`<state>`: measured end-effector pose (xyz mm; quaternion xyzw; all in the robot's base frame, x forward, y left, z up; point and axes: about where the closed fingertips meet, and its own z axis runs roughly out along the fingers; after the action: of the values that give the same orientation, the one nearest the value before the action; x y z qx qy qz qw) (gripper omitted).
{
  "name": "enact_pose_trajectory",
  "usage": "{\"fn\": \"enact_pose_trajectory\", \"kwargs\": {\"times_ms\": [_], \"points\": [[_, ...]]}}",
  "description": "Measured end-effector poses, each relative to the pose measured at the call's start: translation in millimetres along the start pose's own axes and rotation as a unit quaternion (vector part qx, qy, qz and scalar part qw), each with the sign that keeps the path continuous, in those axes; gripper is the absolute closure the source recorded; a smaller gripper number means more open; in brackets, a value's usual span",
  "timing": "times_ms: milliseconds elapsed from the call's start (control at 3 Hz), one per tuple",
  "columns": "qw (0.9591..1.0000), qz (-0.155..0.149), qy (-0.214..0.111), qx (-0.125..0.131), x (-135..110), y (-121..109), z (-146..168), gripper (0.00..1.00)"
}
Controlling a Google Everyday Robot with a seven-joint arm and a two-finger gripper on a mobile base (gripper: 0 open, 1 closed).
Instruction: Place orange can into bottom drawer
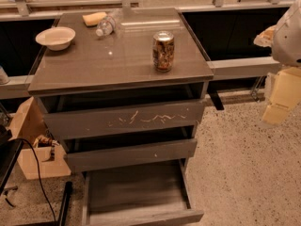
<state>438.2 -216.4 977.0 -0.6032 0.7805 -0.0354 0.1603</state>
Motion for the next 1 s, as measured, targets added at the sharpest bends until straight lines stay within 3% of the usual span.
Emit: {"fn": "enact_pose_trajectory", "kwargs": {"times_ms": [667, 1000], "points": [[0.9997, -0.002, -0.001, 0.026, -13, -16, 3, 0.0], [0.9988, 0.004, -0.025, 0.042, -40, -51, 21, 0.0]]}}
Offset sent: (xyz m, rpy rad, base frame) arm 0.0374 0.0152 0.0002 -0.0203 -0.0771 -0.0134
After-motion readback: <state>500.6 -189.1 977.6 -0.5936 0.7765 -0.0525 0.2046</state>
